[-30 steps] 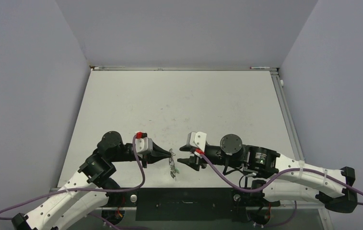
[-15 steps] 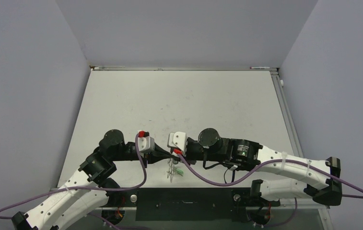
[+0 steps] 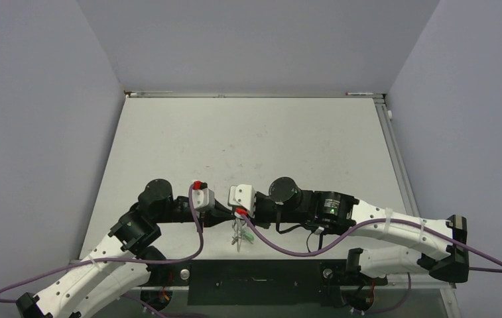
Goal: Put the keys on the keyring
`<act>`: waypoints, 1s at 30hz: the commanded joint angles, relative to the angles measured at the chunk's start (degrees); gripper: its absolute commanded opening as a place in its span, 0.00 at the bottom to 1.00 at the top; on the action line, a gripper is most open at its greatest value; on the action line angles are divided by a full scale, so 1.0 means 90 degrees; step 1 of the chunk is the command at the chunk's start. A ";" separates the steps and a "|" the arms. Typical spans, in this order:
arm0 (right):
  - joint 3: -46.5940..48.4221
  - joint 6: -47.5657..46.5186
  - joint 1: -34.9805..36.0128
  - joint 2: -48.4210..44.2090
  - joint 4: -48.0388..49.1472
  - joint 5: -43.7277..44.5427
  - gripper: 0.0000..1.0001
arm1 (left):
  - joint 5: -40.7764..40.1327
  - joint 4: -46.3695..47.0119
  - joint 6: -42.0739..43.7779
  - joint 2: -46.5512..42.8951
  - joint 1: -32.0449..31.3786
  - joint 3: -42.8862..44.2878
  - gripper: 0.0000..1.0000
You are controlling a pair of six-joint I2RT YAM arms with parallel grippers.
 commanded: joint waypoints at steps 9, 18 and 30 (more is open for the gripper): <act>0.0120 0.0088 0.0016 0.0050 0.0376 0.0031 0.05 | -0.0098 0.0264 0.0095 -0.0103 -0.0033 0.0368 0.00; -0.1154 0.0527 0.0011 -0.1147 0.2413 0.0296 0.05 | -0.0318 0.0598 -0.0121 -0.0593 0.0048 0.0263 0.42; -0.2162 0.0785 0.0063 -0.1653 0.4306 -0.0379 0.05 | 0.0407 0.1569 -0.0791 -0.0797 0.0435 0.0045 0.41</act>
